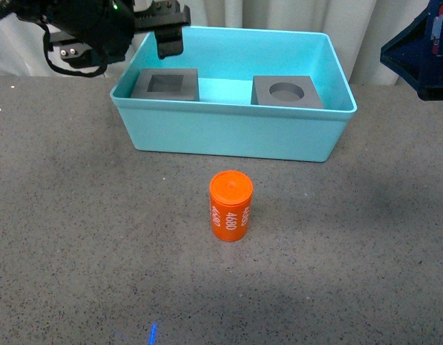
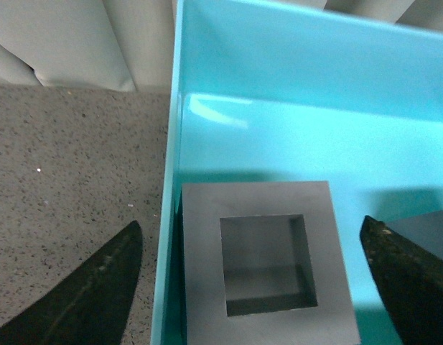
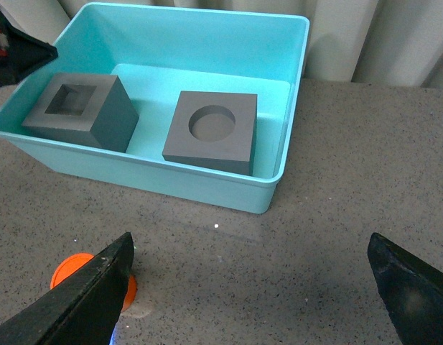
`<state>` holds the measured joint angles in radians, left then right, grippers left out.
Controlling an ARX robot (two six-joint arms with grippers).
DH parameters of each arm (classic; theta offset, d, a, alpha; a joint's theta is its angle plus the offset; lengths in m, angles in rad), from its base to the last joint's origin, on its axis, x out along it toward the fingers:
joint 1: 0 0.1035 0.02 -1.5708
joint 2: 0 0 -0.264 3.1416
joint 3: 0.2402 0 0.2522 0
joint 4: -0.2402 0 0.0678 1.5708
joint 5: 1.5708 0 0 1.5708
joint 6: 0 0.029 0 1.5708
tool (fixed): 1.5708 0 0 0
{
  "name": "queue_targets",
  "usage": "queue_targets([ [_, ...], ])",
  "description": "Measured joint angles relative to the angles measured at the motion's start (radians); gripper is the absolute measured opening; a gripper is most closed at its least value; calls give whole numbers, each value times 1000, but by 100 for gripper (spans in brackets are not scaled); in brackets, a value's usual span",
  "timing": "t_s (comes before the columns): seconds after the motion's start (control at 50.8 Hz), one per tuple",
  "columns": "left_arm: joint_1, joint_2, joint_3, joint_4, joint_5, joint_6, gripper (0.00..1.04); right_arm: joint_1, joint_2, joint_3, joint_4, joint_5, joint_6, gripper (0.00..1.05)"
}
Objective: Place gray and orange parts in blue box
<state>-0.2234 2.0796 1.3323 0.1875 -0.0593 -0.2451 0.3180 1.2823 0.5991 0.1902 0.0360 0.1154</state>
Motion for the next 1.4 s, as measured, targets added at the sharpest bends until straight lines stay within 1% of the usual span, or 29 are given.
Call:
queue_targets([
  [0.059,7,-70,-63,50,6,-20,100,0,0,0,0,0,0,95],
  [0.118,13,-140,-129,104,1,-23,97,0,0,0,0,0,0,95],
  [0.158,18,-188,-180,147,4,-27,98,0,0,0,0,0,0,95],
  [0.295,24,-405,-445,332,-8,-2,98,0,0,0,0,0,0,95],
  [0.355,25,-496,-553,344,-2,1,98,0,0,0,0,0,0,95],
  [0.532,52,-699,-792,370,10,4,98,0,0,0,0,0,0,95],
  [0.63,67,-802,-892,382,-19,-3,98,0,0,0,0,0,0,95],
  [0.65,67,-809,-916,422,-42,15,95,0,0,0,0,0,0,95],
  [0.67,74,-826,-961,519,-66,50,90,0,0,0,0,0,0,95],
  [0.709,85,-856,-1033,649,-65,121,81,1,0,0,0,-2,0,95],
  [0.749,94,-887,-1075,707,-63,153,73,1,-1,0,0,-2,0,95],
  [0.768,100,-911,-1094,720,-60,174,68,1,0,0,0,0,0,95],
  [0.847,118,-979,-1138,718,-43,208,52,1,-1,0,0,0,0,95],
  [0.867,123,-998,-1152,710,-38,215,46,1,-2,0,0,0,0,95],
  [0.985,142,-1080,-1202,668,-18,227,23,1,-2,0,0,0,0,95],
  [1.044,192,-1136,-1226,639,47,230,8,1,-2,0,0,0,0,95],
  [1.064,200,-1148,-1230,632,52,232,5,1,-2,0,0,0,0,95],
  [1.103,216,-1178,-1240,614,52,234,4,1,-2,0,0,0,0,95],
  [1.182,220,-1184,-1273,656,55,237,4,1,-2,0,0,0,0,95],
  [1.221,220,-1191,-1285,652,56,237,4,1,-2,0,0,0,0,95],
  [1.399,221,-1327,-1313,536,57,237,4,1,-2,0,0,0,0,95],
])
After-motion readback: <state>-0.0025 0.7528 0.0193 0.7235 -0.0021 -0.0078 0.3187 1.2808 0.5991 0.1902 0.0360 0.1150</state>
